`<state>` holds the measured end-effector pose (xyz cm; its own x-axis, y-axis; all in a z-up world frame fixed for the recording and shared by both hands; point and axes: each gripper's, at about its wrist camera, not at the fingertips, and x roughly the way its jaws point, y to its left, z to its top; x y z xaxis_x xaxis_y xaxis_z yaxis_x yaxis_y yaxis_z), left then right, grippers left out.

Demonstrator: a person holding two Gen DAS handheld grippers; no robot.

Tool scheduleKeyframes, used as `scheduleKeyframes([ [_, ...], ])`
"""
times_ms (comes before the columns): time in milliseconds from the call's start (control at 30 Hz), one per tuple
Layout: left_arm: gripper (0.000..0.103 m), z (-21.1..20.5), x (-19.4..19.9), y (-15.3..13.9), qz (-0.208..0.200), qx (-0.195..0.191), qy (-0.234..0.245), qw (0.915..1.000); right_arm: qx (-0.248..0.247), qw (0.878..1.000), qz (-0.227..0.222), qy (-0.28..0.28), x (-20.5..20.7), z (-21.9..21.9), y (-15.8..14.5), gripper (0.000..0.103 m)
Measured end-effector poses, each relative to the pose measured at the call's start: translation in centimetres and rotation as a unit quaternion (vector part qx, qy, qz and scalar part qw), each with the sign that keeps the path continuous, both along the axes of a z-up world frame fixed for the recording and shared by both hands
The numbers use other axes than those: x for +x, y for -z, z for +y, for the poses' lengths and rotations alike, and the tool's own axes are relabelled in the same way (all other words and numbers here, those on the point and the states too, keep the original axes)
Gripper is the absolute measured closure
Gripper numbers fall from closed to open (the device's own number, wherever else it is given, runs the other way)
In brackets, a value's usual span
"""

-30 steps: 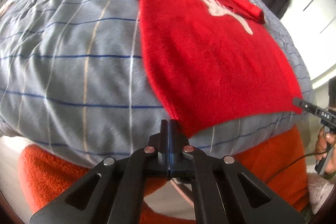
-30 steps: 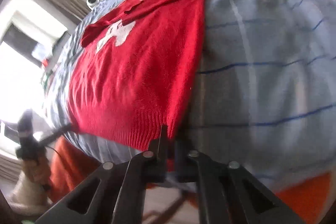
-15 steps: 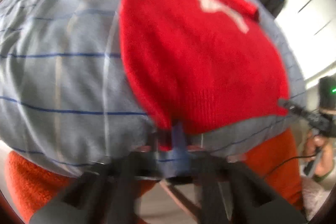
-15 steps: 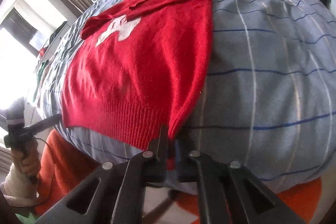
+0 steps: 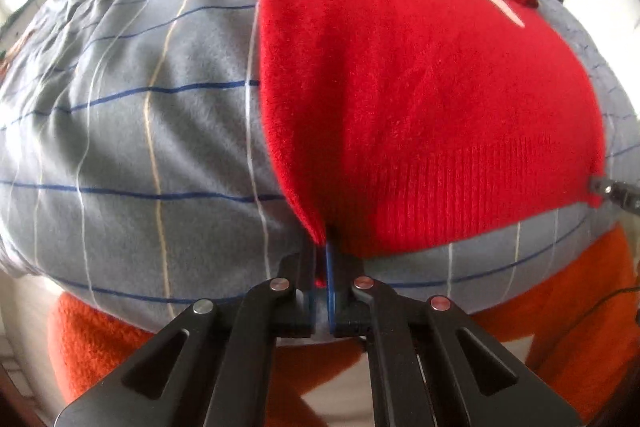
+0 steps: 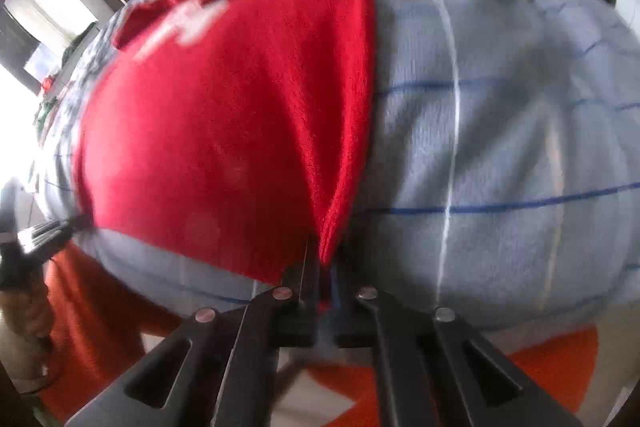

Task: Fold small clothes

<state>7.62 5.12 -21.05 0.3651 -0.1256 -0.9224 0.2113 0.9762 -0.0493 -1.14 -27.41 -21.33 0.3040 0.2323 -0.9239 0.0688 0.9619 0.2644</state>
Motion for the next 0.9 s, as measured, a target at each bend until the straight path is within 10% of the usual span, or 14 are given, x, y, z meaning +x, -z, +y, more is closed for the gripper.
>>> scheduleKeyframes([
  [233, 0.091, -0.8, -0.9, -0.6, -0.023, 0.012, 0.006, 0.9997, 0.006, 1.000, -0.006, 0.004, -0.2, -0.2, -0.3, 0.097],
  [300, 0.059, -0.5, -2.3, -2.0, -0.035, 0.028, 0.022, 0.9987, 0.005, 1.000, 0.002, -0.002, -0.5, -0.2, -0.9, 0.087],
  [400, 0.044, 0.3, -4.1, -4.4, -0.080, 0.043, 0.023, 0.9956, -0.031, 0.999, 0.020, -0.016, -1.3, -0.8, -2.9, 0.063],
  [533, 0.039, 2.6, -3.9, -6.9, -0.127, 0.021, -0.041, 0.9908, -0.163, 0.984, -0.049, -0.062, 0.1, -0.6, -8.7, 0.062],
  [667, 0.039, 4.4, -2.3, -7.3, -0.131, -0.011, -0.114, 0.9848, -0.132, 0.972, -0.132, -0.140, 5.7, 3.7, -12.9, 0.058],
  [900, 0.039, 5.0, -3.8, -7.9, -0.135, -0.006, -0.146, 0.9800, -0.141, 0.939, -0.164, -0.268, 17.9, 13.4, -8.3, 0.057],
])
